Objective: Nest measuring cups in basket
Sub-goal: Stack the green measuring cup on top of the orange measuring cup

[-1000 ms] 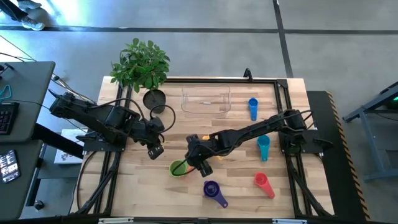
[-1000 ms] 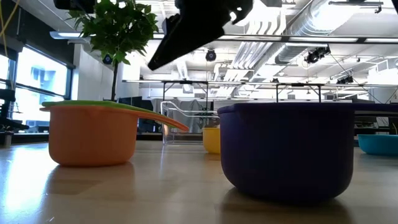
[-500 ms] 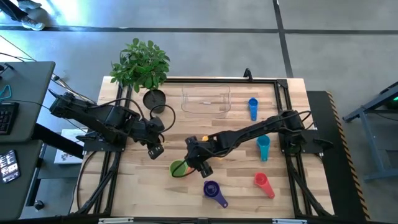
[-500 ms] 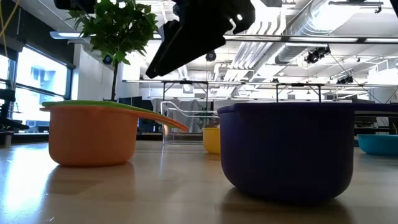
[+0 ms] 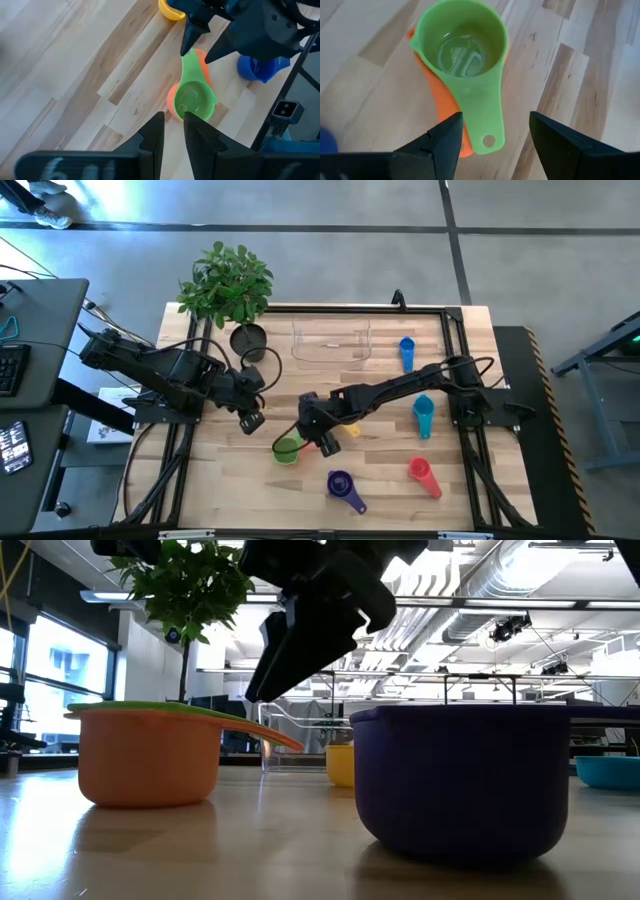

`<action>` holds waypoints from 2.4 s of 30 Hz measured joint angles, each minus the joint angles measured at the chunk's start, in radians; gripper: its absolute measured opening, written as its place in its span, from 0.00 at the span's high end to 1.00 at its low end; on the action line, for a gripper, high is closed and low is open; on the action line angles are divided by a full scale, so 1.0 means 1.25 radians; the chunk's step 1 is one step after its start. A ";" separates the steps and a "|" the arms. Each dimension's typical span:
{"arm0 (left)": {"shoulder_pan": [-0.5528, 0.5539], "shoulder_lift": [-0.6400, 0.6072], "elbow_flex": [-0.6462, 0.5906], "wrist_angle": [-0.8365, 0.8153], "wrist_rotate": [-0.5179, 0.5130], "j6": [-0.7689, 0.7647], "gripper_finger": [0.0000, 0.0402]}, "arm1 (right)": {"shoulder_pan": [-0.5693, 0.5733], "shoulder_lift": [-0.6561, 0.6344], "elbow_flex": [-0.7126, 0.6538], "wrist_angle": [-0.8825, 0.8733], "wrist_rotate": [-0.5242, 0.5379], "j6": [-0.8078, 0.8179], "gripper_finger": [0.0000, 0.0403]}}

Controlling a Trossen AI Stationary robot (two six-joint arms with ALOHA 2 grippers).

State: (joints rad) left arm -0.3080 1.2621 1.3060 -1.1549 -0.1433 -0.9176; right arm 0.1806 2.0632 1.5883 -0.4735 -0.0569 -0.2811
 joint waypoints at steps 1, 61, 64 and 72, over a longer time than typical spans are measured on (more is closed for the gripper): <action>0.000 0.000 0.000 0.000 -0.001 0.000 0.84 | -0.002 0.000 0.000 0.001 -0.008 0.000 0.45; 0.058 0.107 0.000 -0.002 0.043 0.066 0.84 | 0.073 -0.019 0.000 -0.096 -0.042 0.309 0.45; 0.072 0.126 0.000 0.000 0.043 0.078 0.84 | 0.079 -0.019 0.000 -0.084 -0.032 0.372 0.45; 0.111 0.186 0.000 0.000 0.076 0.185 0.84 | 0.115 -0.019 0.000 -0.068 0.000 0.516 0.45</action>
State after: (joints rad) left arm -0.1689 1.4943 1.3060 -1.1545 -0.0485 -0.6860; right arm 0.3245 2.0392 1.5883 -0.5587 -0.0562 0.3634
